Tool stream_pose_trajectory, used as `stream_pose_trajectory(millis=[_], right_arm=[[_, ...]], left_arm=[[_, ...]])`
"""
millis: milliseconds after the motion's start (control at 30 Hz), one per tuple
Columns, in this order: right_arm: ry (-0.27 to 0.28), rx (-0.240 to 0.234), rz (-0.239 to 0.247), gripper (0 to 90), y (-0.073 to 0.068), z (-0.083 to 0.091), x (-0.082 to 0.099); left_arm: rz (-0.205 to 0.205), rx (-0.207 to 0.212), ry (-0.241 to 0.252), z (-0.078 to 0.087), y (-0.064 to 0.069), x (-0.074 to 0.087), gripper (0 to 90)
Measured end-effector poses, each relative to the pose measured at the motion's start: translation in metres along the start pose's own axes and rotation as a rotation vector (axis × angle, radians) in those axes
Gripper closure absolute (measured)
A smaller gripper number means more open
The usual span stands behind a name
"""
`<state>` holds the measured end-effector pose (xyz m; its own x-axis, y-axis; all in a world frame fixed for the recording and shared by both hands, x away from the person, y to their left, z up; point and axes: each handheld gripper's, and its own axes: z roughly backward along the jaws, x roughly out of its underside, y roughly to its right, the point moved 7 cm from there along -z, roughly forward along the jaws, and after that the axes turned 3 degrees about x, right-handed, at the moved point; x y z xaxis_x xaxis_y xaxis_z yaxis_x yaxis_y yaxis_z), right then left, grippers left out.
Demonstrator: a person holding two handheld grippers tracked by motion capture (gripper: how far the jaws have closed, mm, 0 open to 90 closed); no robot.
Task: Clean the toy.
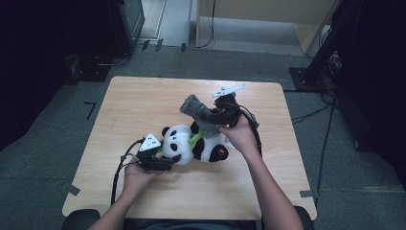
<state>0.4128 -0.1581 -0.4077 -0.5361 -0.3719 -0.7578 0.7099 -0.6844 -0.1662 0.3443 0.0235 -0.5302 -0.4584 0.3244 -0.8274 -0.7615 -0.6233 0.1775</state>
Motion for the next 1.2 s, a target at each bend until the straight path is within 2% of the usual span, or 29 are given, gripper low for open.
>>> stream_pose_trajectory(millis=[200,333,500,600,633,667,700,733,867,933,1000,1200], right_arm=[[-0.013,-0.035,0.029,77.3,-0.009,-0.02,-0.008],[-0.011,-0.067,0.066,76.7,-0.022,-0.035,-0.016],[-0.016,-0.103,0.118,75.7,-0.041,-0.059,-0.019],[-0.03,-0.111,0.12,75.9,-0.046,-0.069,-0.018],[-0.046,-0.133,0.116,76.1,-0.051,-0.077,-0.016],[-0.046,-0.133,0.116,76.1,-0.051,-0.077,-0.016],[-0.06,-0.145,0.109,76.1,-0.054,-0.081,-0.015],[-0.109,-0.171,0.088,76.1,-0.058,-0.089,-0.011],[-0.153,-0.157,0.114,76.5,-0.059,-0.097,-0.005],[-0.17,-0.168,0.122,76.3,-0.058,-0.1,-0.002],[-0.182,-0.153,0.156,76.2,-0.055,-0.101,0.002],[-0.171,-0.169,0.122,76.6,-0.045,-0.102,0.006]], left_arm=[[0.002,-0.006,-0.004,0.003,0.001,0.0,23.3],[-0.005,-0.015,0.002,0.003,0.002,0.001,23.4],[-0.003,-0.019,0.005,0.004,0.002,0.002,23.5],[0.0,-0.022,0.006,0.004,0.003,0.002,23.9],[0.0,-0.024,0.007,0.004,0.003,0.001,24.4],[0.003,-0.025,0.007,0.004,0.003,0.001,24.4],[0.005,-0.026,0.006,0.004,0.003,0.001,24.8],[0.009,-0.028,0.006,0.005,0.004,0.001,26.4],[0.018,-0.029,0.003,0.005,0.004,0.001,29.2],[0.017,-0.03,0.001,0.005,0.004,0.001,30.2],[0.019,-0.032,-0.008,0.005,0.004,0.002,32.0],[0.026,-0.035,-0.021,0.005,0.004,0.001,35.8]])
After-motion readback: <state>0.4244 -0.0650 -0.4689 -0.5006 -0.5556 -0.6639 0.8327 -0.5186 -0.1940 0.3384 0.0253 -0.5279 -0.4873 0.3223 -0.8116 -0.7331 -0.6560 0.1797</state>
